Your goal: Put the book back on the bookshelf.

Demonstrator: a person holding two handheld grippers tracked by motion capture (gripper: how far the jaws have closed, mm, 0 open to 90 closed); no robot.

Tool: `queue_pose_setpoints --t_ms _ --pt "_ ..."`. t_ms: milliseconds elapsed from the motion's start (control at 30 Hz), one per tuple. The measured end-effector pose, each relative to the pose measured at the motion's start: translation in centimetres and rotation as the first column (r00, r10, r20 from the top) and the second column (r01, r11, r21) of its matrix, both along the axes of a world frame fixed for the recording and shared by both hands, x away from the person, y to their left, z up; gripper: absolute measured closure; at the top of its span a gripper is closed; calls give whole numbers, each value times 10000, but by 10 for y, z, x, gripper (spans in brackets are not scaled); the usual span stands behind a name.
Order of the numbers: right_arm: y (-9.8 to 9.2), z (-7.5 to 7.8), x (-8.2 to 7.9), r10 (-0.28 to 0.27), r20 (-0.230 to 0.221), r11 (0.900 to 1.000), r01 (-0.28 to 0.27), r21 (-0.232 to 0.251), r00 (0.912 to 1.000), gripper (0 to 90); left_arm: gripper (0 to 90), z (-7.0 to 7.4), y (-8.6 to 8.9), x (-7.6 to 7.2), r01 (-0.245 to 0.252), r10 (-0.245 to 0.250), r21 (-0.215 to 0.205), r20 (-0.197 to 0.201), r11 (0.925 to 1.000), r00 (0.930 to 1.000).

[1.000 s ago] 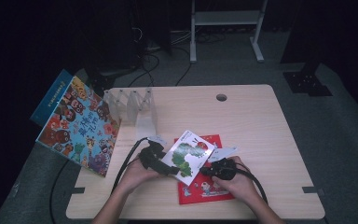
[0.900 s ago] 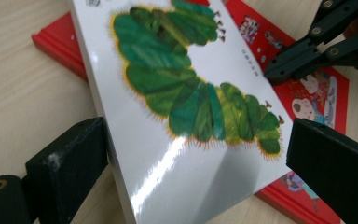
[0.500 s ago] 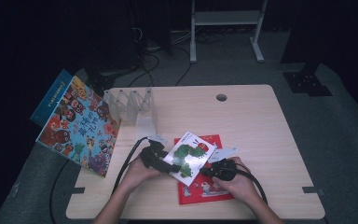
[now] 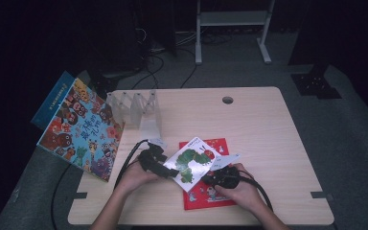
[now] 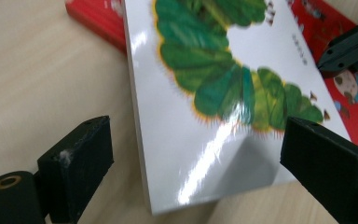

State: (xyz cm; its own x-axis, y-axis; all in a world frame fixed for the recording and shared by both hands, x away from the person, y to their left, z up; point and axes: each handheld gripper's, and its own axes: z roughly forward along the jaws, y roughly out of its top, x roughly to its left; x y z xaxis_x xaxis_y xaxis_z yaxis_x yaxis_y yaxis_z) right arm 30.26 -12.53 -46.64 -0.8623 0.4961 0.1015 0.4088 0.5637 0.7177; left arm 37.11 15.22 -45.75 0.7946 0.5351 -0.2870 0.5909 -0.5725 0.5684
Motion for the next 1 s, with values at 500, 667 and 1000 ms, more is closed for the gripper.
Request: queue_pose_setpoints --t_ms 500,667,1000 --pt "8 -1 -4 -137 332 9999 140 -73 9994 895 104 4 -3 0 -303 280 -349 -662 9989 9974" --pt "7 0 -4 -212 213 9998 212 15 9995 895 139 26 2 -4 -315 304 -1315 -102 9908 9995" --pt "12 -1 -1 -242 421 9997 244 -46 9988 894 331 47 -13 -16 850 -842 -2217 133 9714 9964"
